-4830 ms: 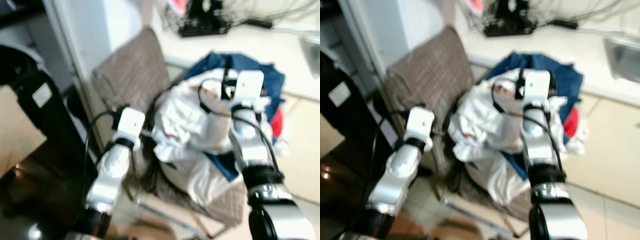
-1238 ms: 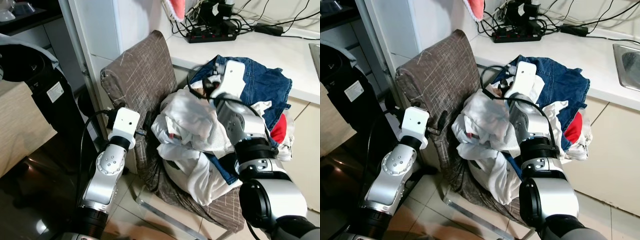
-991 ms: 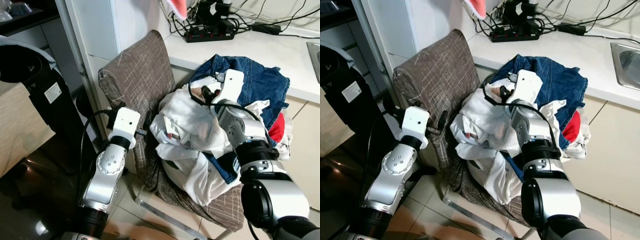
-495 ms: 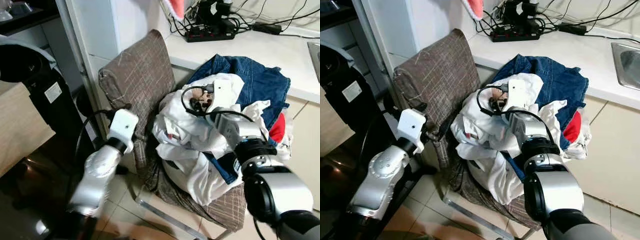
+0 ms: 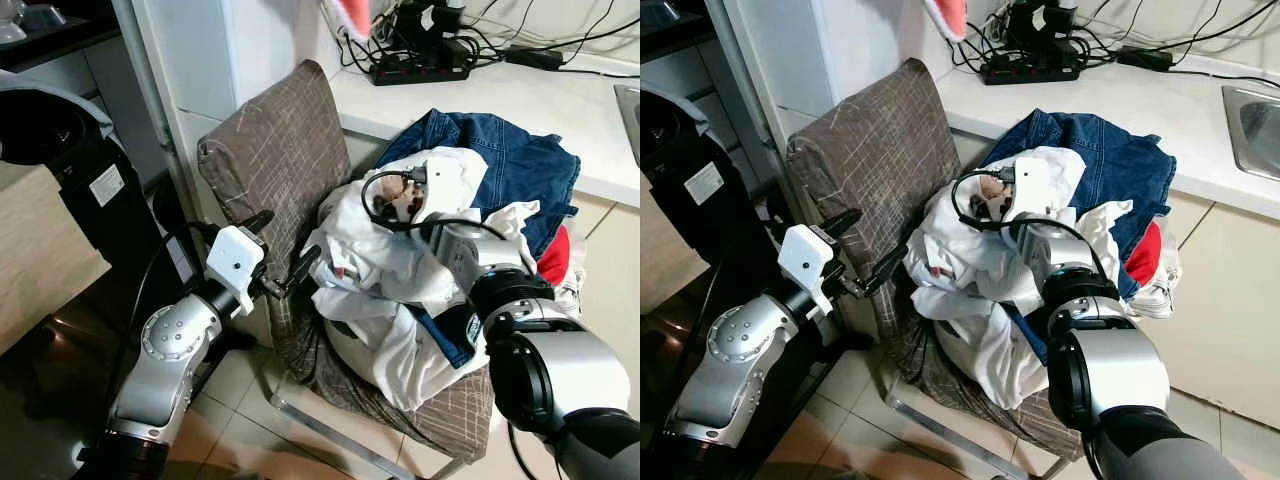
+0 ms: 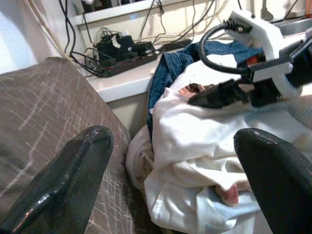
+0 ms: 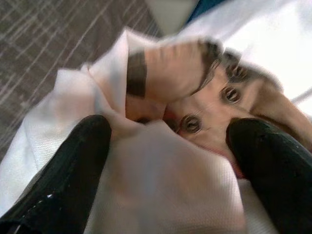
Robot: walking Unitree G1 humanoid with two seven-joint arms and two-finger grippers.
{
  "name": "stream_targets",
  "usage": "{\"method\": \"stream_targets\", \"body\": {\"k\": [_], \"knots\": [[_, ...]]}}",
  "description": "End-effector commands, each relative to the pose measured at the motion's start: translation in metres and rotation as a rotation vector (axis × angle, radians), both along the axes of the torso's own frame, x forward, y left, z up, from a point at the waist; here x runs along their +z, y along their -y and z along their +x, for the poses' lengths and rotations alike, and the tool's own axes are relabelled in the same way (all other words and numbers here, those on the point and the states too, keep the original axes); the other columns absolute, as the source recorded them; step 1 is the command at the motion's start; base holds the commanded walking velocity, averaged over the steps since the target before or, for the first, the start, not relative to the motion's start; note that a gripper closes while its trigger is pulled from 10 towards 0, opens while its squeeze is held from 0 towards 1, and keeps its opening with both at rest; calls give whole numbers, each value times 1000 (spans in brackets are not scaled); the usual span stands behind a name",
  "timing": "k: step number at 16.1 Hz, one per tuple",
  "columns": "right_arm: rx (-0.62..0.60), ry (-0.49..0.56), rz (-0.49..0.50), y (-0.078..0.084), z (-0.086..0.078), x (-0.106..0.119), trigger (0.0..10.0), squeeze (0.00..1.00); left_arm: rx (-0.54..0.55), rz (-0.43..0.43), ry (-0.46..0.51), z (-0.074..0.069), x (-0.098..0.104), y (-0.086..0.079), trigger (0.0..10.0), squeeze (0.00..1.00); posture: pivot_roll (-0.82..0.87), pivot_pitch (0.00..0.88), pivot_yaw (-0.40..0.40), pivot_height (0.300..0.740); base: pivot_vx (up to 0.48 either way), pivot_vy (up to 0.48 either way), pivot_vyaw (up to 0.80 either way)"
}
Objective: Clothes washing
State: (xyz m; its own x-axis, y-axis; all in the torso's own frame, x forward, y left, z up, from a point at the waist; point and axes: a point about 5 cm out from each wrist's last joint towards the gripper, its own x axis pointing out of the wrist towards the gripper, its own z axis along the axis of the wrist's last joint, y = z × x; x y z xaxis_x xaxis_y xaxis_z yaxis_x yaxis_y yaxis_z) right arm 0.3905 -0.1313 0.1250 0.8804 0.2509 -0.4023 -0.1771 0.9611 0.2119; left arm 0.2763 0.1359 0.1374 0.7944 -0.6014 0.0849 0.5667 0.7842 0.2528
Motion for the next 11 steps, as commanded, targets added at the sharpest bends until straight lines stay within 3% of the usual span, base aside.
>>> {"method": "stream_targets", "body": {"k": [1,2,5,7,8,10,11], "knots": [[22,-54,24,-4,-4,-8,10000,1000,-14,-16,-3,0,2,3,10000,0,76,1,-28,740,0,0,0],[18,-50,-75,-1,-6,-14,10000,0,-24,-26,2,0,3,9,10000,0,77,2,-30,740,0,0,0],[-4,-97,-65,0,-10,-24,10000,0,-39,-39,-12,-4,-1,18,10000,0,77,4,-35,740,0,0,0],[-44,-139,-3,0,-13,-29,9647,0,-36,-32,-17,-5,-2,20,10000,0,77,7,-35,740,0,0,0],[-58,-147,13,0,-14,-31,0,0,-33,-32,-18,-5,-3,20,10000,0,77,7,-35,740,0,0,0],[-59,-139,4,0,-14,-32,0,0,-26,-30,-15,-3,-2,21,10000,0,76,7,-34,740,0,0,0],[-58,-90,-58,1,-12,-29,0,0,-20,-30,-10,-1,0,21,10000,0,75,7,-32,740,0,0,0]]}}
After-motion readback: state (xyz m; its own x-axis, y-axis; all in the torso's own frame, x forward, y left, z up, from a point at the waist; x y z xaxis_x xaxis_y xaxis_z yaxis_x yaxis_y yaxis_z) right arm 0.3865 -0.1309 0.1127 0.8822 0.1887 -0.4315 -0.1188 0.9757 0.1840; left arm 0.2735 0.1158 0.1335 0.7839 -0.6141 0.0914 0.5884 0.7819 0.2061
